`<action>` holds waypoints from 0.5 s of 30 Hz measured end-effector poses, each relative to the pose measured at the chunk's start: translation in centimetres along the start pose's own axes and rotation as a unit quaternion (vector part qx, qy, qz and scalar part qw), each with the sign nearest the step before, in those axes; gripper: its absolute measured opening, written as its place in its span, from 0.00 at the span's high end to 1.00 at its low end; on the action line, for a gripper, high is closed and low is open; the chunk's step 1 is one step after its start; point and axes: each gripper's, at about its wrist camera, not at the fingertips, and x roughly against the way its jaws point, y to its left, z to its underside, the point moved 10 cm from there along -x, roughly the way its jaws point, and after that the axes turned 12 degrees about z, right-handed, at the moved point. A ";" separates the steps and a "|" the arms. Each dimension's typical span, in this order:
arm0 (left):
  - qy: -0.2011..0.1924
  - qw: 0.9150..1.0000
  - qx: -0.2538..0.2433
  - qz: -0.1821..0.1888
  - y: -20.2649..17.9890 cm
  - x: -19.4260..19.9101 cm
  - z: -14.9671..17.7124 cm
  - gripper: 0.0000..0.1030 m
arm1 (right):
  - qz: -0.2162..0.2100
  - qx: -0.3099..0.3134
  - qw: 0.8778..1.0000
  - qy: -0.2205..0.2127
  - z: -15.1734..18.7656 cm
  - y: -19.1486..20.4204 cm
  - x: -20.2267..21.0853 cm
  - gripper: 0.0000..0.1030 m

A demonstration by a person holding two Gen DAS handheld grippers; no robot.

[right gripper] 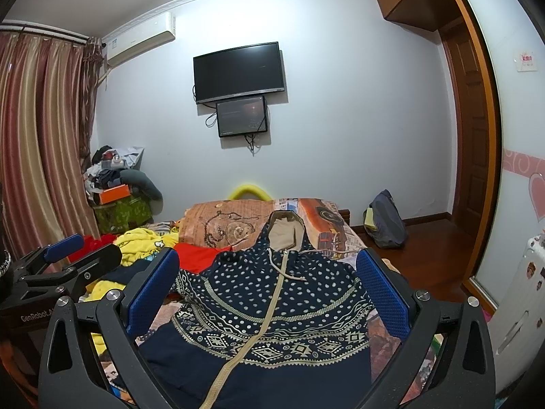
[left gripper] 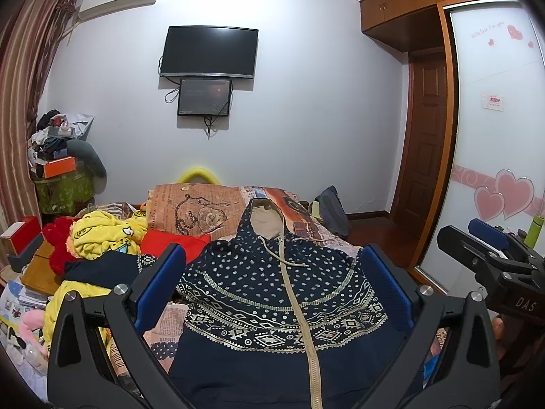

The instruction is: Fold large clothes

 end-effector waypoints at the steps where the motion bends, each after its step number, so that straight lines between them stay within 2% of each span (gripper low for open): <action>1: 0.000 1.000 0.000 0.000 -0.1 -0.1 0.0 0.00 | 0.000 0.001 1.000 0.000 0.0 0.0 0.0 0.00; 15: 0.002 1.000 0.001 0.001 -0.2 -0.2 0.0 0.00 | 0.000 0.002 1.000 0.001 -0.1 0.0 -0.1 0.00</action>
